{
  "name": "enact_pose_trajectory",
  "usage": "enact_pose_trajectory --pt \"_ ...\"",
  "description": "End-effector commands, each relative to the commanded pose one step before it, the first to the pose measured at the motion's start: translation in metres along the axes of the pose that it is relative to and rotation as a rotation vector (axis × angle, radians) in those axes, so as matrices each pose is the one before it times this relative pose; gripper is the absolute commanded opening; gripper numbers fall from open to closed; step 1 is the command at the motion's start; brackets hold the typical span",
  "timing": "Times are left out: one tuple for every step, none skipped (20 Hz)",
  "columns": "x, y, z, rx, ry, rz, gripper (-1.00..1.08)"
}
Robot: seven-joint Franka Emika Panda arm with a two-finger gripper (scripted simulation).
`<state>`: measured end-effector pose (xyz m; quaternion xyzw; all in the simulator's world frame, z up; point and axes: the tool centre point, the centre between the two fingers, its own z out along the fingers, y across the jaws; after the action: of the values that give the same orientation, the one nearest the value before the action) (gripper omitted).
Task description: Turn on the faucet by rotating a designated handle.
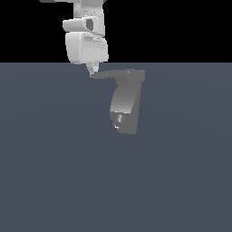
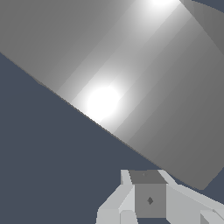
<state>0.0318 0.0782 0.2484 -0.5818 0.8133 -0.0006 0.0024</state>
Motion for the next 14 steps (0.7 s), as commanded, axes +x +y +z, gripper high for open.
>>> enact_pose_trajectory --pt "0.00989 0.00481 -0.00006 -0.00176 0.00340 0.00876 -1.00" --pt "0.00198 0.00223 0.00002 -0.00011 0.00000 0.00068 -1.00" --pt "0.00163 0.00244 -0.00004 0.00000 0.00000 0.00000 -1.00" --pt "0.00199 0.00225 0.00002 -0.00011 0.00000 0.00068 -1.00" --pt "0.00165 0.00246 -0.00004 0.00000 0.00000 0.00000 -1.00" --pt "0.00201 0.00227 0.00002 -0.00011 0.00000 0.00068 -1.00" --pt "0.00201 0.00228 0.00001 -0.00011 0.00000 0.00068 -1.00" --pt "0.00167 0.00249 -0.00004 0.00000 0.00000 0.00000 -1.00" --pt "0.00202 0.00230 0.00001 -0.00011 0.00000 0.00068 -1.00" --pt "0.00168 0.00250 -0.00004 0.00000 0.00000 0.00000 -1.00" --pt "0.00218 0.00223 0.00004 -0.00016 -0.00001 0.00096 -1.00" --pt "0.00170 0.00252 -0.00005 0.00000 0.00000 0.00000 -1.00" --pt "0.00205 0.00233 0.00001 -0.00012 -0.00001 0.00068 -1.00" --pt "0.00205 0.00234 0.00001 -0.00012 -0.00001 0.00068 -1.00"
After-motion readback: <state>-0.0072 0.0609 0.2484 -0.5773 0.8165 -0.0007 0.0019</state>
